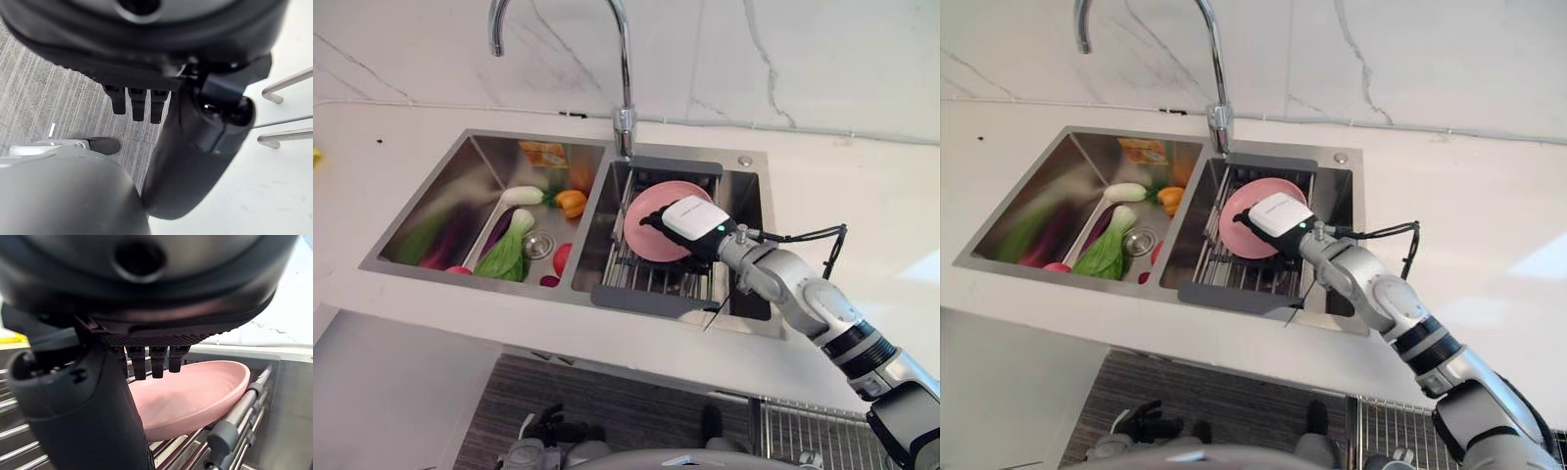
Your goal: Place the dishes in the dishwasher.
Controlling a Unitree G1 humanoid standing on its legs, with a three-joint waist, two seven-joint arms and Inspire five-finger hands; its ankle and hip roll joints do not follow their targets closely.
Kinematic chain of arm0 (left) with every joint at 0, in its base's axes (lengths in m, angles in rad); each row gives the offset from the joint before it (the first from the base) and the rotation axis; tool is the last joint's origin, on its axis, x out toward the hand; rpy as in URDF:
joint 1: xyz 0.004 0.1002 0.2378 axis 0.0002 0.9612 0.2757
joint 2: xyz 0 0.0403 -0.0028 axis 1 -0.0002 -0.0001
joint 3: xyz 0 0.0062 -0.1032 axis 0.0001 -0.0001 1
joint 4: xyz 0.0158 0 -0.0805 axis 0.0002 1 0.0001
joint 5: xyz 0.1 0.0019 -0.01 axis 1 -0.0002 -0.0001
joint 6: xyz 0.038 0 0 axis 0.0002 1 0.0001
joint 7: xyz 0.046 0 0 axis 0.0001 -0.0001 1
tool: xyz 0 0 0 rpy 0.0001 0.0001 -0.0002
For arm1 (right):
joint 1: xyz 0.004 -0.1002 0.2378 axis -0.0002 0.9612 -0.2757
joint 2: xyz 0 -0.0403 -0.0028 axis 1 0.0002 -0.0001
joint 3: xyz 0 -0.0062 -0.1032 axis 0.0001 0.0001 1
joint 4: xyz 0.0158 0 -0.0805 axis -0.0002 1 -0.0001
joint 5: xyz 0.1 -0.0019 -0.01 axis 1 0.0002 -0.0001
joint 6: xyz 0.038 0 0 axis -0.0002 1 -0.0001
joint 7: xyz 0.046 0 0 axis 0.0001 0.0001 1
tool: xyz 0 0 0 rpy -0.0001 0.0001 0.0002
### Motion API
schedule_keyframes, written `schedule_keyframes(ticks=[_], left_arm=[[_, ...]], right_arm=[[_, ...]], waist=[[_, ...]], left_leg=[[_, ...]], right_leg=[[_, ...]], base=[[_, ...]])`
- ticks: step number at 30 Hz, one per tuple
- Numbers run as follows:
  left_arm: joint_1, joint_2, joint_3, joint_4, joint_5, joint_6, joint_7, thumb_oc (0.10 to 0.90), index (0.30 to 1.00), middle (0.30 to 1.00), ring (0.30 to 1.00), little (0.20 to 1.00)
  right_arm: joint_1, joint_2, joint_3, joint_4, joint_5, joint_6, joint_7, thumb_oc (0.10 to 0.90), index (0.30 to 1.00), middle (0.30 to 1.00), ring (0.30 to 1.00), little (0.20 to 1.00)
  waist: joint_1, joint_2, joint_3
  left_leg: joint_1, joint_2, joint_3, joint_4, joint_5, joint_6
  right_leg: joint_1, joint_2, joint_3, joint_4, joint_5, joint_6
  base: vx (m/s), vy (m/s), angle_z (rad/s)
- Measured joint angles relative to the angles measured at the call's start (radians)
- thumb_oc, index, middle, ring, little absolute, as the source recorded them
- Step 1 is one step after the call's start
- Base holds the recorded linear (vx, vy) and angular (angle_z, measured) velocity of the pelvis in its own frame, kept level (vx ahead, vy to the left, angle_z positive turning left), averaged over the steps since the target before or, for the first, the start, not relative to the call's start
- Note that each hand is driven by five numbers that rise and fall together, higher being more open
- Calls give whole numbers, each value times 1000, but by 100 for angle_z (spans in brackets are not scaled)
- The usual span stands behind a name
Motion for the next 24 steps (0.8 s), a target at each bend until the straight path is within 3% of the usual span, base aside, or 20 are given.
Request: schedule_keyframes(ticks=[7,12,13,14,15,21,24], left_arm=[[0,0,1,-3,-10,0,1,800,900,900,900,900],[0,1,1,-5,-10,-3,12,800,900,900,900,900],[0,1,1,-5,-10,-4,19,800,900,900,900,900],[0,1,0,-5,-10,-4,22,800,900,900,900,900],[0,1,0,-5,-10,-5,22,800,900,900,900,900],[1,0,-1,-3,-10,-10,34,800,900,900,900,900],[1,-1,-1,-3,-10,-12,45,800,900,900,900,900]], right_arm=[[0,14,0,0,-39,-3,-14,800,900,900,900,900],[4,-25,34,29,-217,-38,-93,800,900,900,900,900],[4,-26,44,45,-260,-43,-102,577,566,566,566,566],[4,-26,51,53,-286,-44,-114,511,467,467,467,467],[4,-26,58,61,-316,-45,-129,400,300,300,300,300],[4,-25,76,70,-434,-55,-208,400,300,300,300,300],[1,-28,72,40,-468,-46,-300,400,300,300,300,300]], waist=[[10,-2,1],[14,-6,4],[15,-7,4],[15,-7,4],[15,-7,4],[13,-7,4],[9,-7,4]], left_leg=[[-1,0,-7,0,0,0],[-2,-3,-22,0,0,0],[-4,-3,-22,0,1,1],[-4,-3,-23,0,1,1],[-4,-3,-23,0,1,1],[-4,-3,-23,1,1,1],[-2,-4,-22,1,1,1]], right_leg=[[6,-2,-10,0,-2,0],[10,-6,-20,1,-4,1],[9,-6,-20,1,-4,1],[9,-6,-20,1,-4,1],[9,-6,-21,2,-4,1],[9,-6,-20,1,-4,1],[9,-6,-18,2,-4,1]], base=[[-3,1,4],[-11,-2,5],[0,0,0],[0,0,0],[0,0,0],[0,0,0],[0,0,0]])
